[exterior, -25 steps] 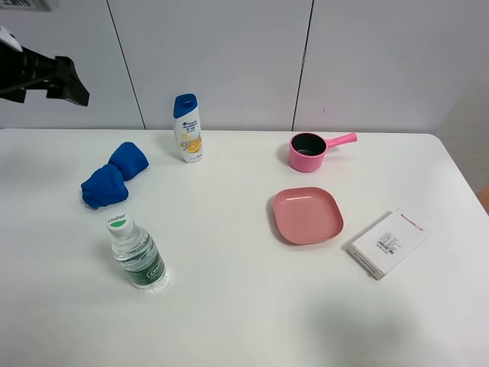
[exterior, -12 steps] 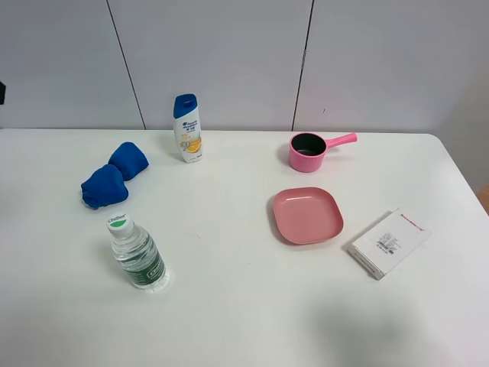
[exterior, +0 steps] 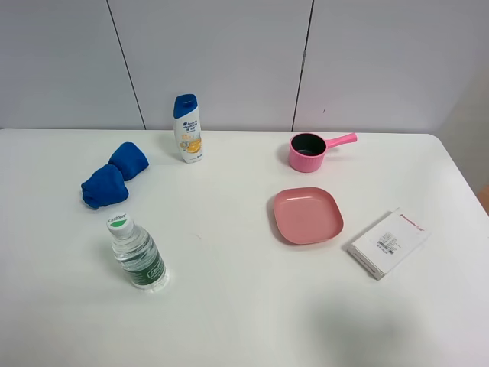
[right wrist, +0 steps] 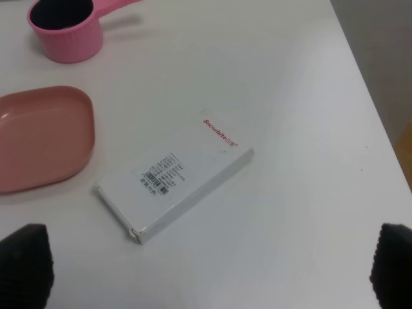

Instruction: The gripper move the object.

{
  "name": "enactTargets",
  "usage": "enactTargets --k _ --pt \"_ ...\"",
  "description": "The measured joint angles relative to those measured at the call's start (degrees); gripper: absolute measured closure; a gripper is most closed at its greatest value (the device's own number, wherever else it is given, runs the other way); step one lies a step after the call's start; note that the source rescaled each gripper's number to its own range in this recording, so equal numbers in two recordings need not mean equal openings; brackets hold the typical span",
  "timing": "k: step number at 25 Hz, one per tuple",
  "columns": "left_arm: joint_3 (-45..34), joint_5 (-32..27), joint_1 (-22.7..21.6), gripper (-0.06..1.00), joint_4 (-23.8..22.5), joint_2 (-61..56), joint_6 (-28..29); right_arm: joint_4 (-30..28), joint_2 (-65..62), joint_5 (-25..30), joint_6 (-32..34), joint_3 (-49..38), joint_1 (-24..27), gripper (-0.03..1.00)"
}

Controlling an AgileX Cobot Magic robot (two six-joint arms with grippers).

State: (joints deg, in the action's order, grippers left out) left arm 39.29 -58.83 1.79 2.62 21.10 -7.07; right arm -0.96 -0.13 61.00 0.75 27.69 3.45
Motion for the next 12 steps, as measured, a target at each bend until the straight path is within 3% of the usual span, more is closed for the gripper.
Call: enactTargets --k 4,12 --pt "-7.7 2.4 0.0 -0.05 0.4 -6.2 0.0 0.0 0.0 0.0 0.0 0.0 0.0 -0.03" --pt "-9.4 -0.3 0.0 -0.05 1.2 -8.7 1.9 0.0 0.0 0.0 0.0 0.0 0.0 -0.03"
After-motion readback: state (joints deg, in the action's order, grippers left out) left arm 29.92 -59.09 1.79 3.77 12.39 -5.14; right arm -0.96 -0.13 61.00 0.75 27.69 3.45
